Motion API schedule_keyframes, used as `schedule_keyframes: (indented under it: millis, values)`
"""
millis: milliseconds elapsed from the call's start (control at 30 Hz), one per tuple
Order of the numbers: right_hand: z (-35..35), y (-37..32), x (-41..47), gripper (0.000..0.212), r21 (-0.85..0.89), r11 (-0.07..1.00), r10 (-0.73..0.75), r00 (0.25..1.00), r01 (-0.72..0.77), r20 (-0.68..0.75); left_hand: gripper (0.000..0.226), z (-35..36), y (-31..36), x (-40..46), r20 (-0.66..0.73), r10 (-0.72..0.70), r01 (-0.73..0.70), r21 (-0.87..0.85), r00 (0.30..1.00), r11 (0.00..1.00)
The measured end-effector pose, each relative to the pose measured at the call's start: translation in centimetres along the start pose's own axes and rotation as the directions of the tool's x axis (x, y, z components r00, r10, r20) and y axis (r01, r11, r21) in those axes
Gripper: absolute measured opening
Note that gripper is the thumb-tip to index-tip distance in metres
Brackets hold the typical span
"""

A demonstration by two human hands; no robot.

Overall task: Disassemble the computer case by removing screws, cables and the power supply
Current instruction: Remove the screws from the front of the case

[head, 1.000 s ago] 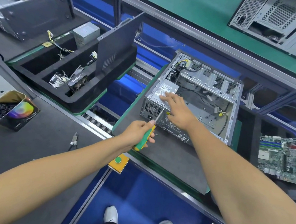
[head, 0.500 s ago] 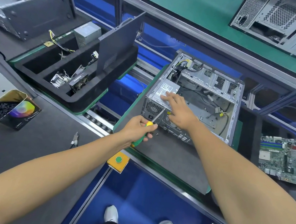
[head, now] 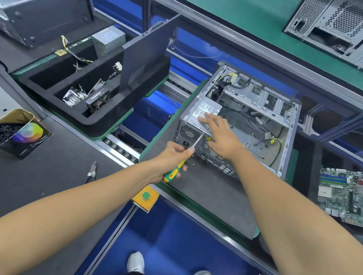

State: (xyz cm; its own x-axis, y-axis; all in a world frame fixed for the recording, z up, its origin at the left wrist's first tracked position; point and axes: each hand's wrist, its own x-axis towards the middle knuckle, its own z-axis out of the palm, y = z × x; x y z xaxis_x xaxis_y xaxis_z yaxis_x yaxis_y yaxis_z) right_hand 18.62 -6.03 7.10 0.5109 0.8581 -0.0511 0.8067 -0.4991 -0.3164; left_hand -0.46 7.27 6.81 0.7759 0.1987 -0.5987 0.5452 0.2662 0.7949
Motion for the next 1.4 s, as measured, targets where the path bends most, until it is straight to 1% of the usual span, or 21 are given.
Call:
schedule_keyframes:
  millis: [67,100,200,267,300,367,467,533,567,667,733,800,867,933,1000,1067,1167,1267,1333,1400]
  values:
    - [0.0,0.0,0.0,0.088,-0.002,1.0,0.003,1.0,-0.003,0.001,0.056,0.1,0.0,0.0,-0.081,0.026,-0.021,0.062,0.996,0.998]
    - [0.0,0.0,0.0,0.088,-0.003,1.0,0.006,1.0,-0.006,0.0,0.056,0.1,0.0,0.1,-0.109,0.042,-0.036,0.056,0.993,0.998]
    - [-0.1,-0.1,0.0,0.087,0.0,1.0,0.009,1.0,-0.009,0.006,0.045,0.2,-0.3,0.1,-0.159,0.087,-0.092,-0.024,0.983,0.995]
    - [-0.1,-0.1,0.0,0.087,0.007,1.0,0.007,1.0,-0.007,0.01,0.037,0.3,-0.6,-0.1,-0.103,0.12,-0.122,-0.016,0.987,0.992]
    - [-0.1,-0.1,0.0,0.087,0.008,1.0,0.007,1.0,-0.007,0.011,0.036,0.3,-0.6,-0.3,-0.061,0.118,-0.119,-0.004,0.991,0.993]
    - [-0.2,-0.1,0.0,0.087,0.011,1.0,0.006,1.0,-0.006,0.013,0.044,0.2,-0.6,-0.3,-0.006,0.082,-0.082,0.0,0.997,0.997]
    - [-0.1,0.0,0.0,0.087,0.015,1.0,0.01,1.0,-0.01,0.017,0.048,-0.1,-0.4,-0.2,0.031,0.051,-0.051,-0.002,0.998,0.999]
    - [0.0,0.0,0.1,0.088,0.017,1.0,0.011,1.0,-0.011,0.022,0.047,-0.1,-0.2,-0.1,0.008,0.06,-0.06,0.047,0.998,0.997]
    - [0.0,0.0,0.1,0.088,0.017,1.0,0.011,1.0,-0.011,0.024,0.046,0.0,-0.3,0.0,-0.024,0.062,-0.06,0.073,0.998,0.996]
    - [0.0,0.1,0.1,0.088,0.01,1.0,0.007,1.0,-0.007,0.019,0.053,0.0,-0.5,0.5,-0.121,0.094,-0.079,0.124,0.988,0.989]
    - [0.0,0.1,0.1,0.088,-0.001,1.0,0.01,1.0,-0.01,0.016,0.05,-0.1,-0.8,0.9,-0.158,0.146,-0.134,0.082,0.977,0.988]
    - [0.0,0.1,0.2,0.089,-0.008,1.0,0.008,1.0,-0.008,0.018,0.041,-0.5,-1.1,1.1,-0.165,0.155,-0.16,-0.014,0.974,0.987]
    - [0.0,0.1,0.2,0.089,-0.009,1.0,0.007,1.0,-0.007,0.015,0.036,-0.6,-1.0,0.9,-0.072,0.14,-0.144,-0.052,0.988,0.988]
    - [0.0,0.1,0.1,0.088,-0.004,1.0,0.005,1.0,-0.005,0.011,0.041,-0.6,-0.9,0.7,0.036,0.1,-0.099,-0.034,0.994,0.995]
    - [0.0,0.1,0.1,0.089,-0.002,1.0,0.006,1.0,-0.006,0.008,0.043,-0.5,-0.8,0.6,0.074,0.063,-0.06,-0.039,0.995,0.997]
    - [0.0,0.1,0.1,0.089,-0.007,1.0,0.005,1.0,-0.005,0.008,0.043,-0.4,-0.5,0.7,0.054,0.057,-0.054,-0.044,0.997,0.998]
    - [-0.1,0.0,0.1,0.088,-0.001,1.0,0.001,1.0,-0.001,0.007,0.044,-0.1,-0.3,1.0,-0.043,0.09,-0.09,0.01,0.995,0.996]
    - [-0.2,-0.1,0.0,0.087,0.016,1.0,-0.003,1.0,0.004,-0.007,0.054,-0.1,-0.6,1.4,-0.109,0.137,-0.136,0.018,0.985,0.991]
    - [-0.2,-0.2,-0.1,0.086,0.013,1.0,-0.006,1.0,0.006,-0.015,0.048,-0.3,-0.9,1.7,-0.123,0.142,-0.146,-0.026,0.982,0.989]
    - [-0.2,-0.2,-0.1,0.086,0.011,1.0,-0.008,1.0,0.008,-0.015,0.037,-0.6,-1.2,1.7,-0.077,0.137,-0.139,-0.027,0.988,0.99]
